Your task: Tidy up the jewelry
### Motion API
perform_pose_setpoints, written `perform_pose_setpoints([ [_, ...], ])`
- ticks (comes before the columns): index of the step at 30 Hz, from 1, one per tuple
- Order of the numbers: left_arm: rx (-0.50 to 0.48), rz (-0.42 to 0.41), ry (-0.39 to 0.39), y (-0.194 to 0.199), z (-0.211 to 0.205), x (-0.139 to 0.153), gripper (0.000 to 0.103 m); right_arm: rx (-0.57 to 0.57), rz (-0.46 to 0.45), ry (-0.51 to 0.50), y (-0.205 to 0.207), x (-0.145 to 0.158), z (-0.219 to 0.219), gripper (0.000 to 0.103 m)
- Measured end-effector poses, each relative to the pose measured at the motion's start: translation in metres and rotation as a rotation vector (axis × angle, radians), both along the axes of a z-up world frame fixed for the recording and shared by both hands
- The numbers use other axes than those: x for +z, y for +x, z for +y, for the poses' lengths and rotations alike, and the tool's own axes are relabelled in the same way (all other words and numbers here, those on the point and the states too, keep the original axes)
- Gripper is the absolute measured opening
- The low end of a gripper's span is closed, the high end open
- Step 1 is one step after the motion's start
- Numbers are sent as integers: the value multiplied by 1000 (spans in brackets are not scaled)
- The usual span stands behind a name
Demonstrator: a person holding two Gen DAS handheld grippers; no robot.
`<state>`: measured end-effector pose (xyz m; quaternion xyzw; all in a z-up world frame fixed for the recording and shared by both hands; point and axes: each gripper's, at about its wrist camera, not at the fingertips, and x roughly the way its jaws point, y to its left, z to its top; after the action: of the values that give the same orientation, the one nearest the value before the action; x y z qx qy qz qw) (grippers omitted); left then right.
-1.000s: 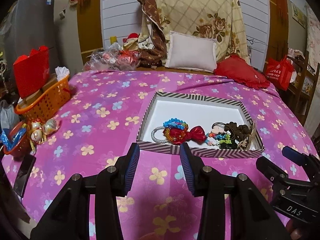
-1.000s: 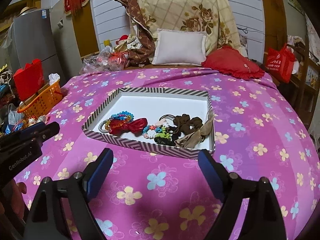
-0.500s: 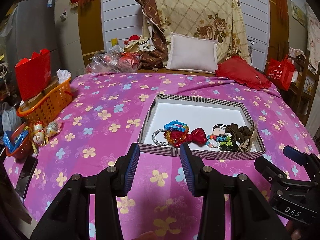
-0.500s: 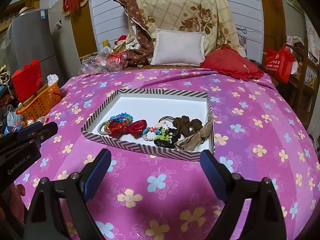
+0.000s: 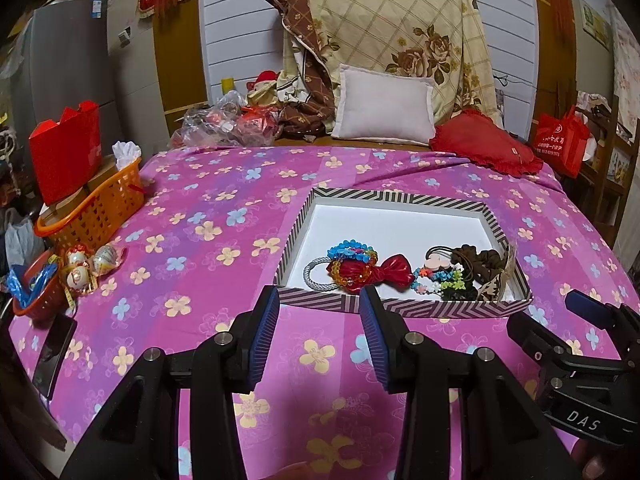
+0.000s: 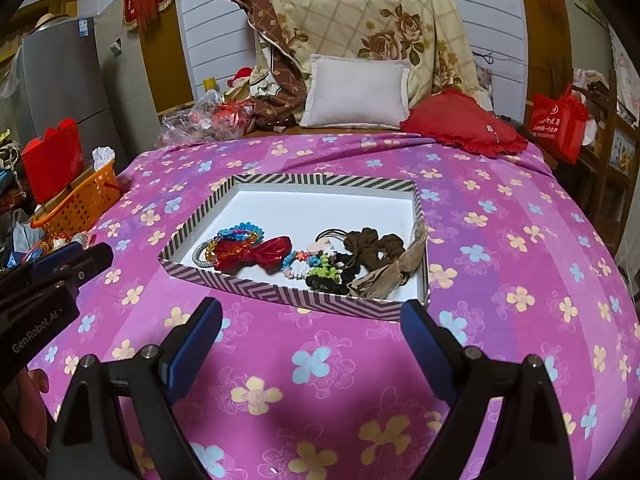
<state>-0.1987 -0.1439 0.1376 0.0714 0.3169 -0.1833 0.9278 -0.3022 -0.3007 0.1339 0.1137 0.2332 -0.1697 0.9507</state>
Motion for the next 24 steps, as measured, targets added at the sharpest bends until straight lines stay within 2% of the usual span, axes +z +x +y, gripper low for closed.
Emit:
perform_pose_setpoints([
  [24,-5,13,4,4,1,-7,34,6,18,12,7,-6,-1,93],
])
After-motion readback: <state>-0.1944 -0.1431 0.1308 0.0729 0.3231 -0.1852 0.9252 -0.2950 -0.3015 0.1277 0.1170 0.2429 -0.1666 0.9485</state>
